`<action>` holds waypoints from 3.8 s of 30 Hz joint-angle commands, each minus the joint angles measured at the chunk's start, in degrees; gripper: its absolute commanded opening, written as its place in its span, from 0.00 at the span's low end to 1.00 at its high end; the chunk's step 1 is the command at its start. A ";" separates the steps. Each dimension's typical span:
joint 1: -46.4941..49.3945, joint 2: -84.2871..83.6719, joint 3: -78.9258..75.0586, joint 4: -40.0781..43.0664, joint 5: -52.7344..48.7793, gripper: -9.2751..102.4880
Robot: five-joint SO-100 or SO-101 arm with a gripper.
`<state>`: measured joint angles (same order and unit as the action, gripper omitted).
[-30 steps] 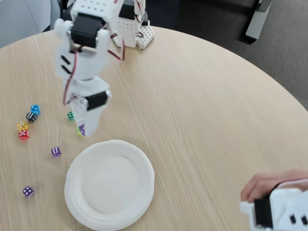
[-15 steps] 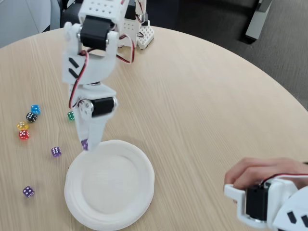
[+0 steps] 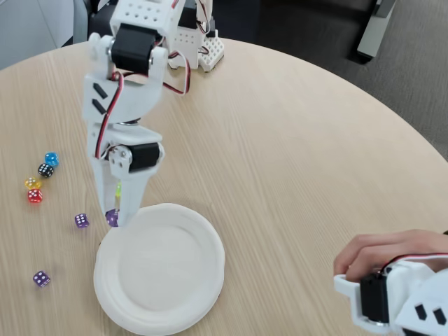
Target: Pick a purple dice and put it in the plate.
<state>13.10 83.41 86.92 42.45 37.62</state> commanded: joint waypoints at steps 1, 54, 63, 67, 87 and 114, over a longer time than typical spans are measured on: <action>0.18 0.70 1.05 -0.18 -1.76 0.08; -0.44 -1.93 10.28 -3.08 -4.13 0.08; 0.26 -1.93 11.07 -16.00 -8.61 0.08; 0.26 -2.11 10.63 -16.17 -10.90 0.08; -0.97 -1.93 11.16 -16.08 -9.40 0.08; -6.77 -1.85 11.25 -15.12 -7.38 0.18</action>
<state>5.54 80.16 98.53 27.25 30.32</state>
